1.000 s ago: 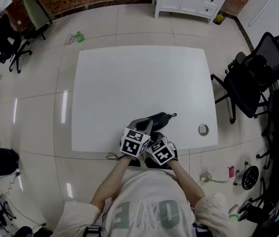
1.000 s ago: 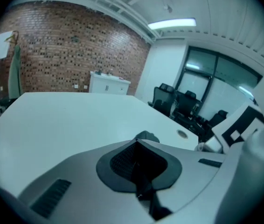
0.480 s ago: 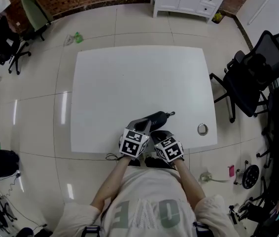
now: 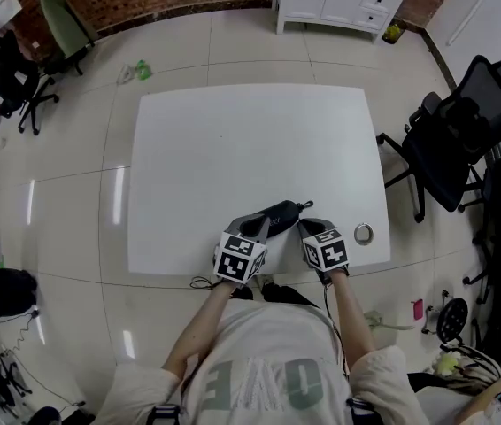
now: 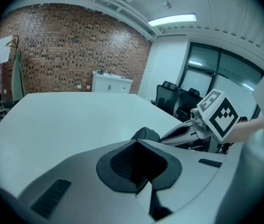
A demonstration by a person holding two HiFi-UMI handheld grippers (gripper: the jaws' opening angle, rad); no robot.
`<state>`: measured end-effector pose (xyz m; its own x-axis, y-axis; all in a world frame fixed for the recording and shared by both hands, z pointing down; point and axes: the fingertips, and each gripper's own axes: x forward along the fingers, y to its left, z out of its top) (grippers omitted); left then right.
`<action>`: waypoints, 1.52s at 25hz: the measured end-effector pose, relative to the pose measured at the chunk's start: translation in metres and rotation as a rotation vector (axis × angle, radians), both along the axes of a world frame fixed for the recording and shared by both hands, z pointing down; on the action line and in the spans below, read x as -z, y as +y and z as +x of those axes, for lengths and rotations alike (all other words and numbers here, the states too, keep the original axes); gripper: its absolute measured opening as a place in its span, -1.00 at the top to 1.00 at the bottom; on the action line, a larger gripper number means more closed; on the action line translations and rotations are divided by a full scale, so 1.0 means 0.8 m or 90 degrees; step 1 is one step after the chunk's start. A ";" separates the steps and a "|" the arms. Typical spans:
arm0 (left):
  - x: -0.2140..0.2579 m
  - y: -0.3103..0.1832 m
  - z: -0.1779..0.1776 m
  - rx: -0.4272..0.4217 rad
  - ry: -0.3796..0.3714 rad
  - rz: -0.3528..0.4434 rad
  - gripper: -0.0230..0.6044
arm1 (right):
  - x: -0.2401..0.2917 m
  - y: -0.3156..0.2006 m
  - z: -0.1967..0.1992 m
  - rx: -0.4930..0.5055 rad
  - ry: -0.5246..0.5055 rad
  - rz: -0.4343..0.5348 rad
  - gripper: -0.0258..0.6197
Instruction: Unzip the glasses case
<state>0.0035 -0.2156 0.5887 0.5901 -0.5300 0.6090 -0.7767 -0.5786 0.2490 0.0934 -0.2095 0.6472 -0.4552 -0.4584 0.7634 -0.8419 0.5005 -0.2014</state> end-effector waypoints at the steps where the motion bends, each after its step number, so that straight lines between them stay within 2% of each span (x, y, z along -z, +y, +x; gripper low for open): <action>1: 0.000 -0.001 0.000 0.001 0.002 -0.002 0.91 | 0.000 -0.002 -0.001 0.002 0.001 0.000 0.92; 5: 0.011 0.003 -0.006 0.009 -0.006 0.012 0.91 | 0.003 0.006 -0.016 0.008 -0.030 -0.008 0.92; 9: 0.027 0.014 -0.020 0.043 0.009 0.026 0.91 | 0.008 0.029 -0.049 0.063 -0.049 -0.015 0.92; 14: 0.011 0.017 -0.033 0.061 0.000 -0.007 0.91 | 0.013 0.069 -0.108 0.144 -0.083 -0.025 0.92; 18: 0.007 0.023 -0.038 0.066 0.003 -0.014 0.91 | 0.010 0.077 -0.113 0.147 -0.080 -0.032 0.92; 21: 0.006 0.022 -0.039 0.063 0.001 -0.014 0.91 | 0.014 0.070 -0.100 0.166 -0.049 -0.016 0.92; 25: 0.003 0.024 -0.037 0.054 -0.001 -0.024 0.91 | 0.015 0.050 -0.086 0.210 0.037 0.024 0.92; 30: 0.003 0.023 -0.035 0.061 0.013 -0.037 0.91 | 0.018 0.020 -0.075 0.269 0.084 0.044 0.92; 35: 0.004 0.022 -0.034 0.061 0.018 -0.045 0.91 | 0.016 -0.008 -0.080 0.325 0.075 0.029 0.92; 38: 0.006 0.021 -0.030 0.065 0.026 -0.052 0.91 | 0.020 -0.024 -0.090 0.391 0.065 0.035 0.92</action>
<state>-0.0208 -0.1988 0.5842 0.5601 -0.5388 0.6293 -0.8192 -0.4734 0.3238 0.0214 -0.2285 0.6309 -0.5745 -0.1766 0.7993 -0.4113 0.9065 -0.0954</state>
